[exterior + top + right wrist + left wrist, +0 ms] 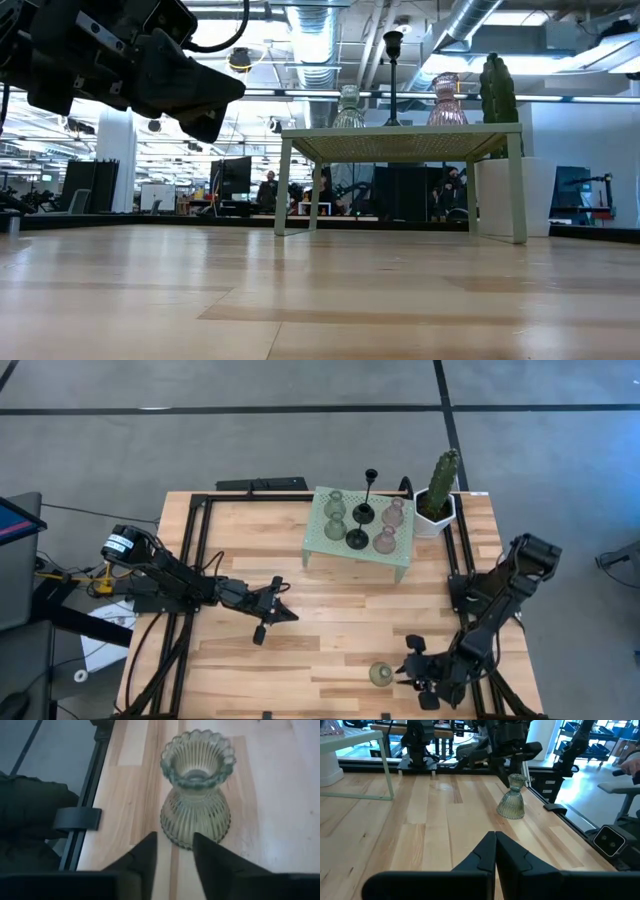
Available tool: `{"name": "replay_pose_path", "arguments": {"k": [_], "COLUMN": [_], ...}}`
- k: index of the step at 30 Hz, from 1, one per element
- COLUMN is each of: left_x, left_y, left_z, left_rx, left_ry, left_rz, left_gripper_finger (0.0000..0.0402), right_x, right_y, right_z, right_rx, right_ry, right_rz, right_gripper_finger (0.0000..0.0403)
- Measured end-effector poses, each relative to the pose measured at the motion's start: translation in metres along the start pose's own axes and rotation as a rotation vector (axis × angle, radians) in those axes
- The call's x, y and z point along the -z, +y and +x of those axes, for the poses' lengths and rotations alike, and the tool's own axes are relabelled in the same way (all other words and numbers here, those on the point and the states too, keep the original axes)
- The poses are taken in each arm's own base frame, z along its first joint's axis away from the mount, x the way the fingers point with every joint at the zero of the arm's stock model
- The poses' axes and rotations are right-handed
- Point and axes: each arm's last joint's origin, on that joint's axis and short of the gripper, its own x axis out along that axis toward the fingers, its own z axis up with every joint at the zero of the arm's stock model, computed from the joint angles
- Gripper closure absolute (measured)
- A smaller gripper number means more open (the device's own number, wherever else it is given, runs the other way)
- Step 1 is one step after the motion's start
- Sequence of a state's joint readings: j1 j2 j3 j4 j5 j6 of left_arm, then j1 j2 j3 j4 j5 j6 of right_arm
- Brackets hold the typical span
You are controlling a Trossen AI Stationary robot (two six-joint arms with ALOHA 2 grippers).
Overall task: Pick & Place candle stick holders
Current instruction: Put the green glass candle holder on the shelf aligned with the other green glass candle holders
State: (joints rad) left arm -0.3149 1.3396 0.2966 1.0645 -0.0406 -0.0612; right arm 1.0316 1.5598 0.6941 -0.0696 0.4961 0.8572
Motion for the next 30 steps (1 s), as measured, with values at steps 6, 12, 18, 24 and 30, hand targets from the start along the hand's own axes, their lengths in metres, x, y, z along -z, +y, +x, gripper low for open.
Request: {"name": "replay_pose_path", "arguments": {"k": [6, 12, 18, 24, 30], "left_x": [0.0, 0.0, 0.0, 0.0, 0.0], "left_y": [0.0, 0.0, 0.0, 0.0, 0.0], "left_z": [0.0, 0.0, 0.0, 0.0, 0.0], "left_rx": [0.0, 0.0, 0.0, 0.0, 0.0], "left_ry": [0.0, 0.0, 0.001, 0.001, 0.001], "left_rz": [0.0, 0.0, 0.0, 0.0, 0.0], "left_gripper_finger": [0.0394, 0.0394, 0.0394, 0.0394, 0.0394], "right_x": [-0.006, -0.011, -0.019, -0.023, -0.015], "right_y": [-0.005, -0.011, -0.013, -0.01, -0.01], "right_z": [0.002, 0.007, 0.01, 0.016, 0.034], "right_rx": [0.015, 0.04, 0.028, -0.009, 0.0], "right_ry": [-0.009, -0.012, -0.045, -0.084, -0.06], "right_rz": [0.023, 0.042, 0.07, 0.056, 0.071], "right_gripper_finger": [0.0178, 0.0112, 0.0102, 0.0102, 0.0102]}}
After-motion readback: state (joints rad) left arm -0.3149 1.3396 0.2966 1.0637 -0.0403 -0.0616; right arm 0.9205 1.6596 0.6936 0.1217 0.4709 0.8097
